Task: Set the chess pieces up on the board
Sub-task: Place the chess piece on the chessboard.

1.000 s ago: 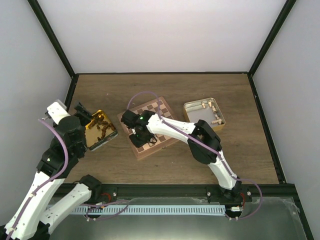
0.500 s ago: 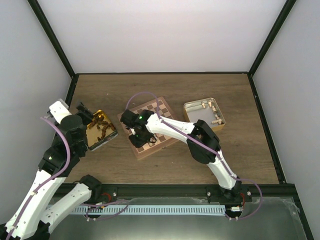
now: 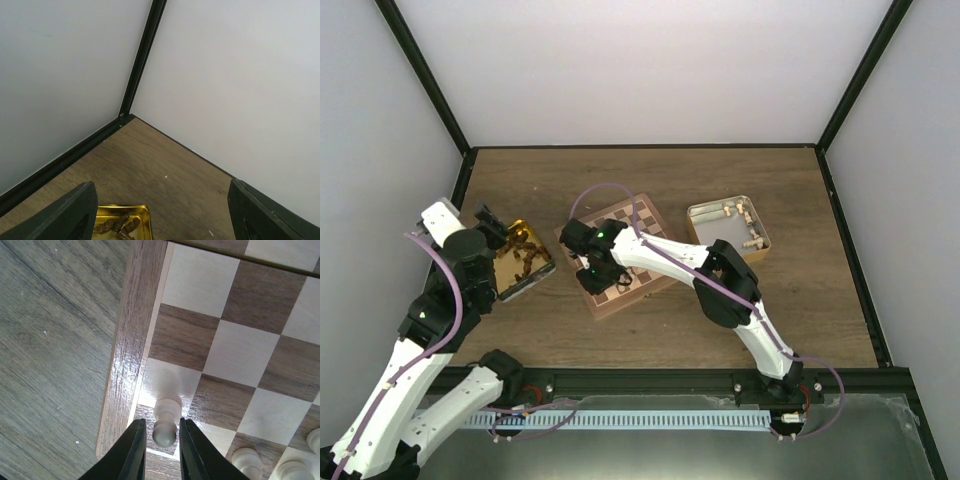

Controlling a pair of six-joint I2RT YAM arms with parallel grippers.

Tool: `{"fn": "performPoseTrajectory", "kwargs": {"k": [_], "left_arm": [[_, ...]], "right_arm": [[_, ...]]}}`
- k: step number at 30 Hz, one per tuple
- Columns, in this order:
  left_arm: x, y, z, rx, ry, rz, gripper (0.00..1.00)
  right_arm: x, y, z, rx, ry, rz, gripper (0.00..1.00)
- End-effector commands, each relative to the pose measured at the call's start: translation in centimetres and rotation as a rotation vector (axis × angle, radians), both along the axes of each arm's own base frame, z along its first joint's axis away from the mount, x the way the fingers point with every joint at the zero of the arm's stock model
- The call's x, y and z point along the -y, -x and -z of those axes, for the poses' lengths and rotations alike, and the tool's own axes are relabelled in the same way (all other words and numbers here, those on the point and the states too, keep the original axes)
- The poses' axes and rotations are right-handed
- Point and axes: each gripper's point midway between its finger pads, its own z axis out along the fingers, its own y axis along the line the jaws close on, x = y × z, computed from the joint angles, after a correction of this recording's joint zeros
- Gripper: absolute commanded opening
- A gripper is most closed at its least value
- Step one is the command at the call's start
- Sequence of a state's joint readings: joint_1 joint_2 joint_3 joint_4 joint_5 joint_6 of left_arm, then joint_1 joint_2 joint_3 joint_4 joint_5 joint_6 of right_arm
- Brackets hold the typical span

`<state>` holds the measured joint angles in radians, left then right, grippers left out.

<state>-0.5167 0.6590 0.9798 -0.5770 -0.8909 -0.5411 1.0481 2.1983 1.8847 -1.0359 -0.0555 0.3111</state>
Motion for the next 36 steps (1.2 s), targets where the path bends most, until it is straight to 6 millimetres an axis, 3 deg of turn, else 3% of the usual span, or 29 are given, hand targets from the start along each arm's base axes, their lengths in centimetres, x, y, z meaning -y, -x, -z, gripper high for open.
{"fn": "performPoseTrajectory", "kwargs": {"k": [1,11,22,26,32,36], "left_arm": [[0.0,-0.1,0.1,-0.003,-0.01,0.0,0.73],[0.0,-0.1,0.1,-0.004,-0.008,0.004,0.73],[0.0,-0.1,0.1,-0.008,-0.009,0.001,0.73],[0.0,-0.1,0.2,-0.008,-0.005,0.003,0.73],[0.1,-0.1,0.0,-0.004,-0.001,0.009,0.74],[0.2,0.0,-0.5,0.007,0.002,0.017,0.74]], "right_arm": [[-1.4,-0.3,-0.4,0.023,-0.032,-0.007,0.21],[-1.6,-0.6,-0.4,0.04,-0.047,0.004,0.12],[-1.3,-0.9,-0.2,0.061,-0.045,0.036,0.17],[-1.4,-1.2,-1.5,0.084,-0.068,0.043,0.19],[-2.2,-1.8,-3.5,0.11,-0.121,0.063,0.3],[-2.2,-3.5,-6.7,0.177,-0.208,0.137,0.31]]}}
